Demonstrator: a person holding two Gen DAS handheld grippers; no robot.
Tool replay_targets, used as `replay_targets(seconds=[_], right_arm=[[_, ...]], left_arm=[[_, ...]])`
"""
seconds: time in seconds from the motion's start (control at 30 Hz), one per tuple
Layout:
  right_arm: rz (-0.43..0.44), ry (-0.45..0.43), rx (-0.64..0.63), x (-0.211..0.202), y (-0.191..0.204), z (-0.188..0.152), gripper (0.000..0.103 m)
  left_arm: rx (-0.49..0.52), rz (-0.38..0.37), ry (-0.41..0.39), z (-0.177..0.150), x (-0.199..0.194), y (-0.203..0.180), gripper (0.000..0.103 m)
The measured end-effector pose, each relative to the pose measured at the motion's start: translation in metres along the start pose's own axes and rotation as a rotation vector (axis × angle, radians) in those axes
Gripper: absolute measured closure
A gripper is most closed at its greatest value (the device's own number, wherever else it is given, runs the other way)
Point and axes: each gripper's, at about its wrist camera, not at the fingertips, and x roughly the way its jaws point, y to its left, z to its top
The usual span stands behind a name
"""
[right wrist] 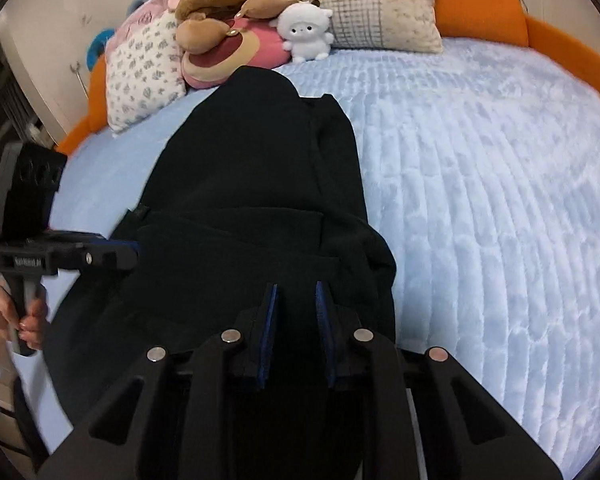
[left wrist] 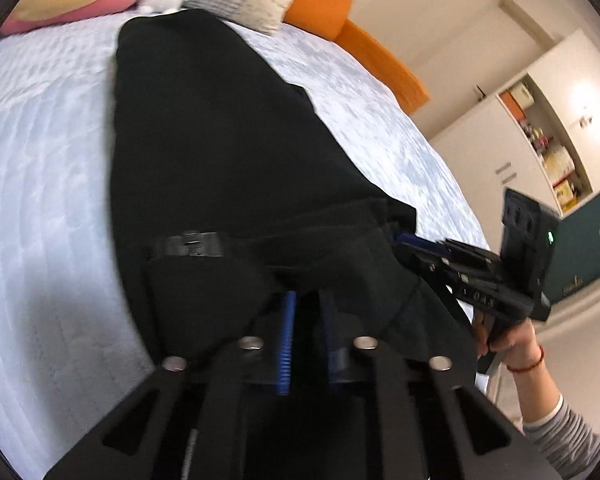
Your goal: Fold large clothes
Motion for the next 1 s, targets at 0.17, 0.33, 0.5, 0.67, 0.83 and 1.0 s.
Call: replay_targets(seconds=[0.17,0.33,0.5,0.67,0.83,1.0], right_arm=[[-0.112,-0.127,-0.277,-0.053,0.039,-0.016,0.013],[-0.249,-0.255,-0.76,-0.106,0.092,-0.083,0.014],[-0.342,-0.199,-1.117,-0.096,0.12,-0.158,0.015],[-0.431,-0.17,-1.184,-0.071,0.121,-0.172,0.015],[-0.519,-0.142,-1.271,-0.041,0.118,-0.176,0.017],[-0.51,-0.069,-1.208,-0.023,0.107,-0.16,0.038]], left_arm=[[0.239,0.208,-0.079,-0.016,-0.032,-0.053,0.026],[0.831,0.45,-0.223,-0.09,-0.064,-0.14,0.003],[1.339,0.609,-0.153,-0.178,-0.038,-0.179,0.003],[1.482,0.73,0.012,-0.198,0.003,-0.17,0.004],[1.554,0.83,0.099,-0.201,0.025,-0.149,0.004],[1.393,0.778,0.167,-0.183,0.026,-0.126,0.004]])
